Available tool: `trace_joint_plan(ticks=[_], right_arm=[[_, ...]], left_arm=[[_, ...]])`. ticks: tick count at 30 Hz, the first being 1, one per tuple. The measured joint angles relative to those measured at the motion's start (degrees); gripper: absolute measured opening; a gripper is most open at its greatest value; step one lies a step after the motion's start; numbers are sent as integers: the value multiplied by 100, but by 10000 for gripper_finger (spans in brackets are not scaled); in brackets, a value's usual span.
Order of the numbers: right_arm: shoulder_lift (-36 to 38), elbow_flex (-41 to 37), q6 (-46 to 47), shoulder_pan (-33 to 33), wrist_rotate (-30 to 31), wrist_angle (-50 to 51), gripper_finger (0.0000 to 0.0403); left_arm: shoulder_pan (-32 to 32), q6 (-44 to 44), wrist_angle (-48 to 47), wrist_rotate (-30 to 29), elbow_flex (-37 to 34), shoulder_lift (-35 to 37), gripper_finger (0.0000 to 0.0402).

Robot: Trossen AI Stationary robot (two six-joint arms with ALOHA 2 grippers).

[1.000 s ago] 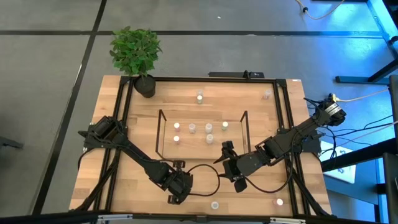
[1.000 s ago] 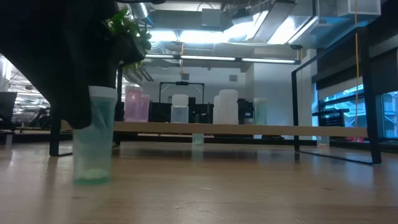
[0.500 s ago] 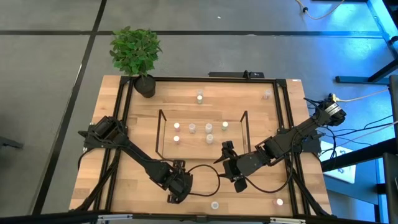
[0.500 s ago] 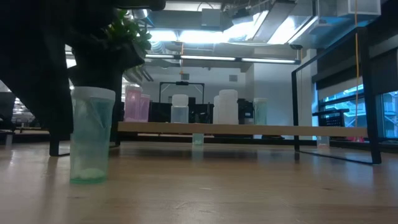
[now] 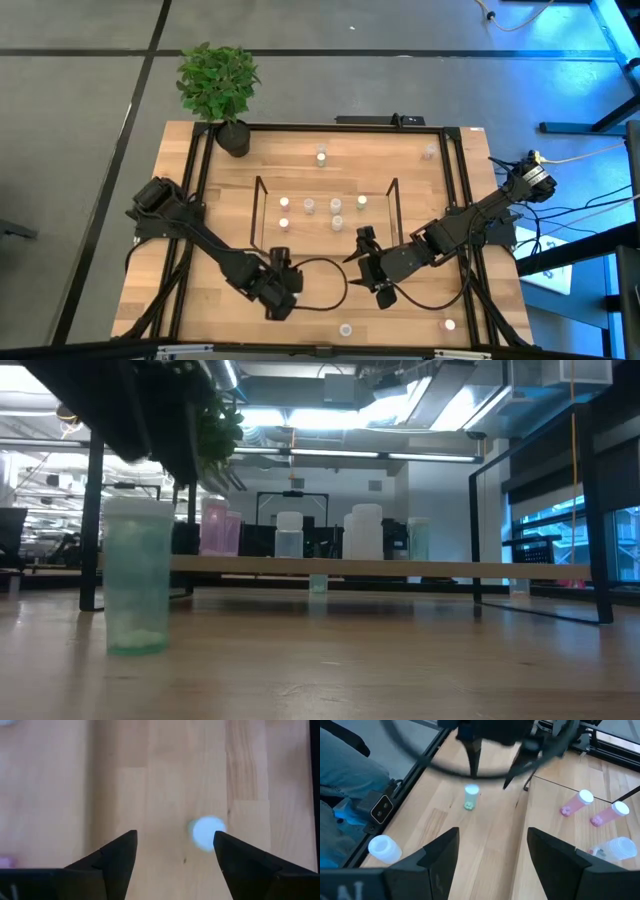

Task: Pick and place medicine bottles onto shelf by color
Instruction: Put the bottom blue pill bottle on the shelf aligned with the other blue pill bottles

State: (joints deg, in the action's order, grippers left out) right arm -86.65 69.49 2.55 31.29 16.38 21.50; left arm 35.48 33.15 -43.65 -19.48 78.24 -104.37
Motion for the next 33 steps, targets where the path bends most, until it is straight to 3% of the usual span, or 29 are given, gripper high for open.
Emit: trace_joint_plan(ticks=[17, 33], right_arm=[[2, 0, 0, 0, -2, -33, 236], [2, 0, 0, 0, -2, -44, 236]], left_arm=[[1074, 1700, -1708, -1497, 4, 1003, 253], [2756, 4317, -2829, -1454, 4, 1005, 253]])
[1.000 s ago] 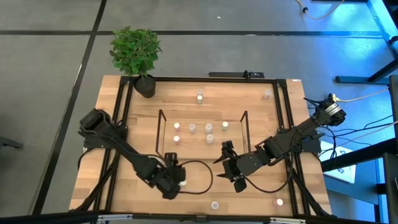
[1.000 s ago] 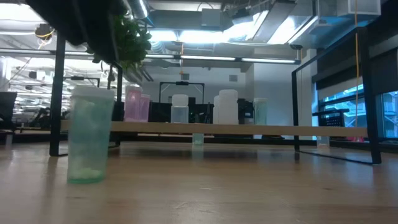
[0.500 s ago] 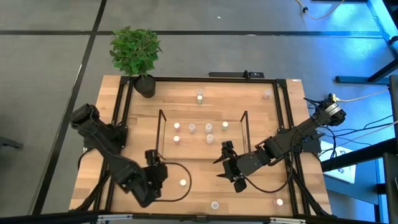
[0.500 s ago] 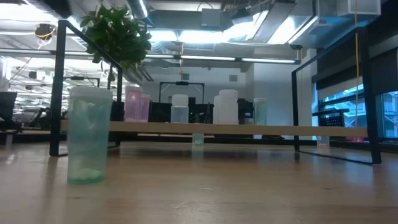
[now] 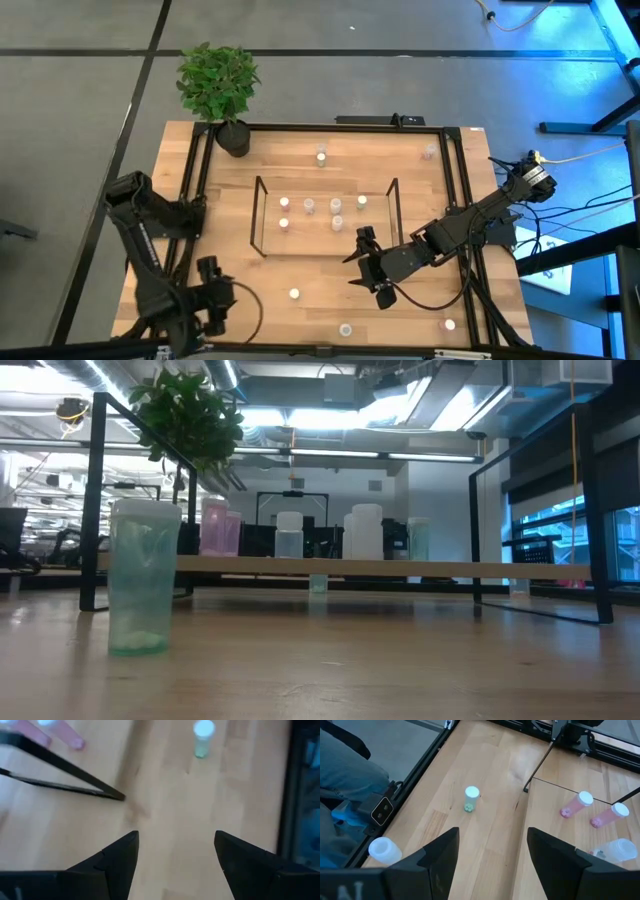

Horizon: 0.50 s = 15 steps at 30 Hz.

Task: Pick and place medicine bottles onto shelf by color
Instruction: Put the bottom blue pill bottle on the shelf aligned with the other blue pill bottles

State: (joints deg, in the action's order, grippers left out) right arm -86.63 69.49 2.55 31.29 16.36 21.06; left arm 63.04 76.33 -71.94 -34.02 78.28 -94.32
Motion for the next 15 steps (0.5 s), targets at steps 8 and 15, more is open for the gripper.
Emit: trace_joint_plan(ticks=[8, 15], right_arm=[[0, 0, 0, 0, 0, -2, 236], [0, 0, 107, 0, -4, -81, 236]], left_arm=[[451, 657, -4, -307, 0, 0, 253], [543, 736, -4, -615, 0, 0, 253]])
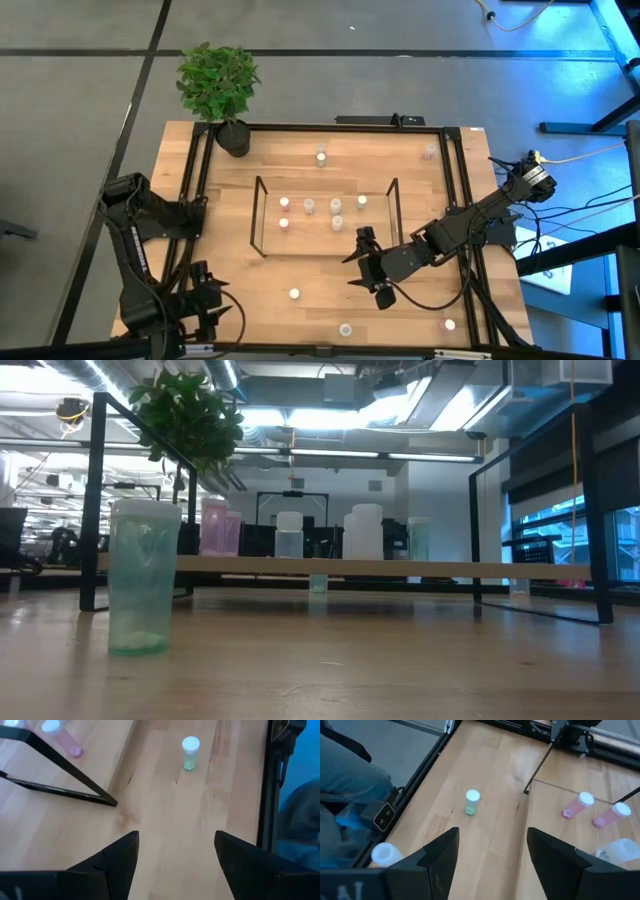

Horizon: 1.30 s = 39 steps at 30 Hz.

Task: Pick and place medicine bottles onto shelf by color
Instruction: Put the bottom blue pill bottle on the shelf aligned with the other blue pill bottles

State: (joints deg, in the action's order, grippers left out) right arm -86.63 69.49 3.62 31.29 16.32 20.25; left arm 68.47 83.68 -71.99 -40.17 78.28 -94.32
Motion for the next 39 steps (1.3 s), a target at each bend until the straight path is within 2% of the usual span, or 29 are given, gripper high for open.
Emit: trace_joint_plan(ticks=[13, 22, 24, 28, 32, 39], right_arm=[[0, 0, 264, -52, -24, -72, 236], [0, -1, 1358, -52, -289, -78, 236], [0, -2, 1397, -65, -146, -82, 236], [0, -2, 1491, -89, 513, -369, 236], [4, -2, 1287, -153, 610, -833, 236], [-314, 1, 140, -214, 516, -1715, 236]], left_arm=[[-7, 32, 0, -457, -1, 0, 253], [-7, 39, 0, -564, 0, 0, 253], [-7, 32, 0, -564, 0, 0, 253], [-7, 26, 0, -563, 0, 0, 253], [-4, 21, 0, -563, -1, -2, 253], [-4, 19, -2, -563, 0, -2, 253]])
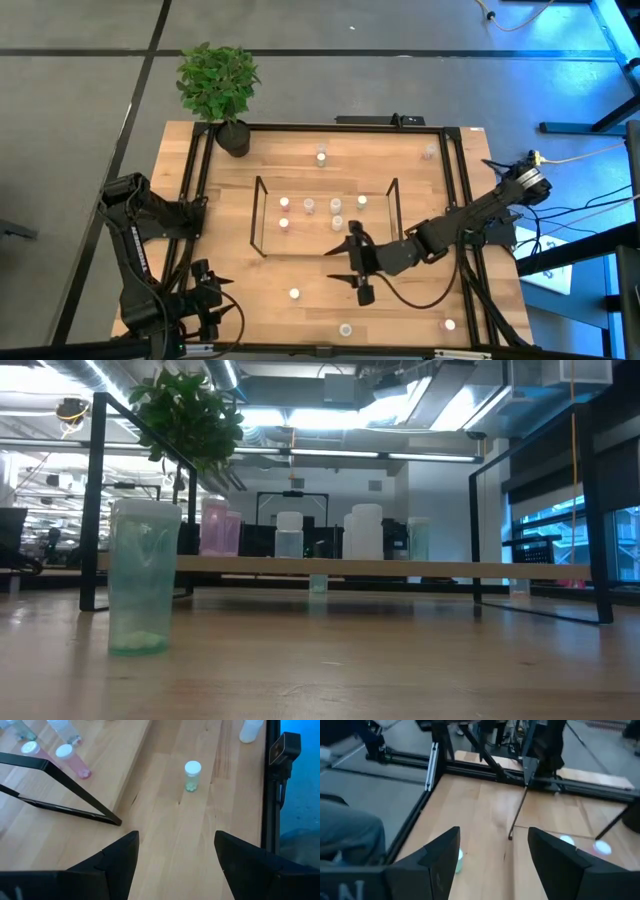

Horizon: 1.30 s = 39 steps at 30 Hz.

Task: Pick and place medicine bottles onto shelf by color
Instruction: Put the bottom blue pill bottle on the shelf aligned with the other blue pill bottles

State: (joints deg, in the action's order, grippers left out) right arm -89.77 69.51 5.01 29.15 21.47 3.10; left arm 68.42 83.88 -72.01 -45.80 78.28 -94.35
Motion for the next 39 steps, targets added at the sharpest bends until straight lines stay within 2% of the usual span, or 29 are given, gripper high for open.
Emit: trace_joint_plan(ticks=[6, 14, 19, 33, 39], right_arm=[[-580, 415, -139, -7, -287, 32, 236], [-1782, 1392, -430, -7, -1161, 527, 236], [-2397, 1785, -668, -7, -1341, 608, 236], [-3215, 1959, -971, -288, -1361, 37, 236], [-3374, 1957, -692, -443, -1560, 24, 236]], left_arm=[[0, 0, 0, 1, -2, 0, 253], [2, -103, 2, 2, -2, 0, 253], [0, -190, 3, 4, -2, 0, 253], [2, -195, 26, 26, -4, 0, 253], [2, -195, 26, 26, -7, 0, 253]])
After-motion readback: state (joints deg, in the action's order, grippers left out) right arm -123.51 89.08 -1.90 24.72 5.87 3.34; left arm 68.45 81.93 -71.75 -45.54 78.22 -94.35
